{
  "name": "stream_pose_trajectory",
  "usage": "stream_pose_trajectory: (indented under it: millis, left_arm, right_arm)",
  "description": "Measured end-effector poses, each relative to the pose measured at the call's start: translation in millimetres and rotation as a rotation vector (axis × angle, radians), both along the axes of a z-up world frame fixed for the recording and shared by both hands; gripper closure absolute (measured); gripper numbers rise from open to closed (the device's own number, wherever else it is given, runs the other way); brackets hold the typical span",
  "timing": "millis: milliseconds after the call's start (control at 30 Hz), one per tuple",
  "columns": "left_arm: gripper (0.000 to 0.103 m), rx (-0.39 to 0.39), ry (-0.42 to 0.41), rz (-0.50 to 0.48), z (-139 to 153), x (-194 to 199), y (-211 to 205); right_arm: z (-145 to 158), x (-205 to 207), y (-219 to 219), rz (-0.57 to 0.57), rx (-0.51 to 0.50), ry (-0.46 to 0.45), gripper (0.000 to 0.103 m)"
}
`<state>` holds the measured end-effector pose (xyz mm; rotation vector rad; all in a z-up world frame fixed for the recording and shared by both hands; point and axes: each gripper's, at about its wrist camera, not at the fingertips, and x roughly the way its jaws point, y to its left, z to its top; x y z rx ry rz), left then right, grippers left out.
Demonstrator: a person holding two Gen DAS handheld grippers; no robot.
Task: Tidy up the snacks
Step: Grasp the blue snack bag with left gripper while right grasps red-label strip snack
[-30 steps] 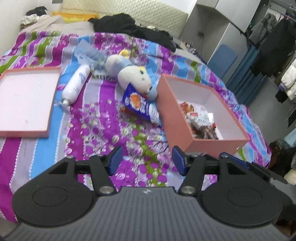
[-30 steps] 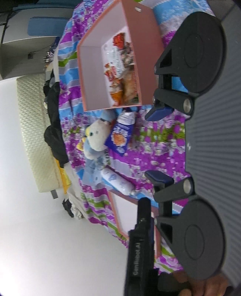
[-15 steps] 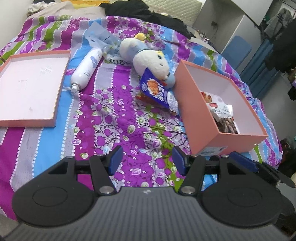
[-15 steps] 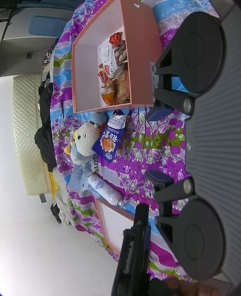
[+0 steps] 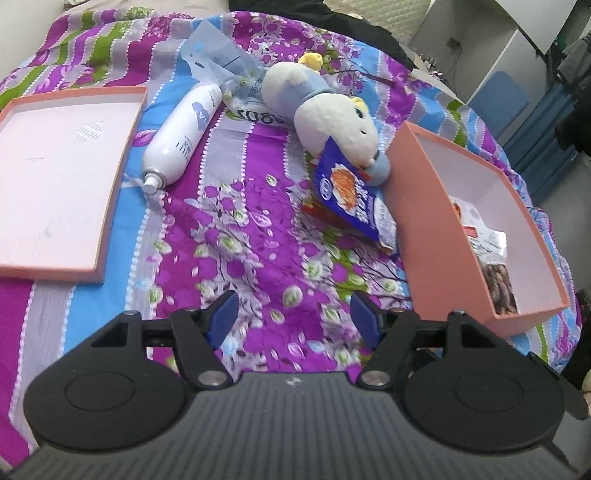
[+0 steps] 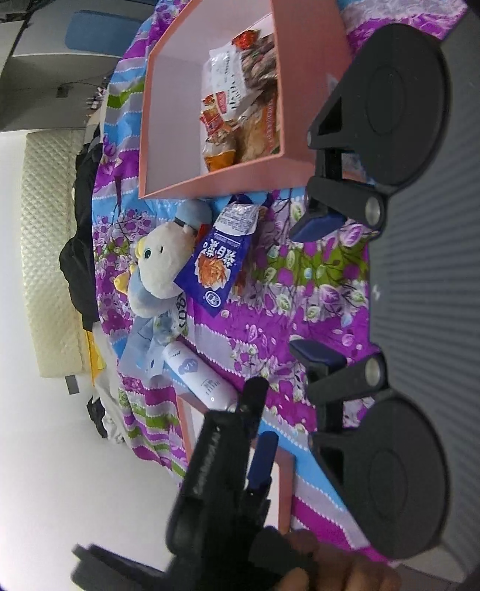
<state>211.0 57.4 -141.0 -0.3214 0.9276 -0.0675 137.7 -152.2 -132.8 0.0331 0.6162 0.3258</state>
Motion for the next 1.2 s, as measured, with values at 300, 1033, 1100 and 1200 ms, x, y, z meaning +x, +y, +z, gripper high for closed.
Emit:
stream_pose_trajectory:
  millis: [300, 1033, 1100, 1200]
  left_arm:
    - [0.025, -0.044, 0.019, -0.040, -31, 69, 12]
    - [0.073, -0.247, 0.099, -0.140, -79, 199, -16]
    - [0.091, -0.240, 0.087, -0.167, -76, 201, -20]
    - [0.099, -0.311, 0.055, -0.162, -67, 197, -16]
  right_arm:
    - [-33, 40, 12, -0.051, -0.013, 0.017, 0.042]
    - [-84, 134, 37, -0.071, -0.059, 0.031, 0.031]
    - [-87, 139, 39, -0.072, -0.040, 0.031, 0.031]
    - [-88, 141, 42, -0.083, -0.020, 0.000, 0.031]
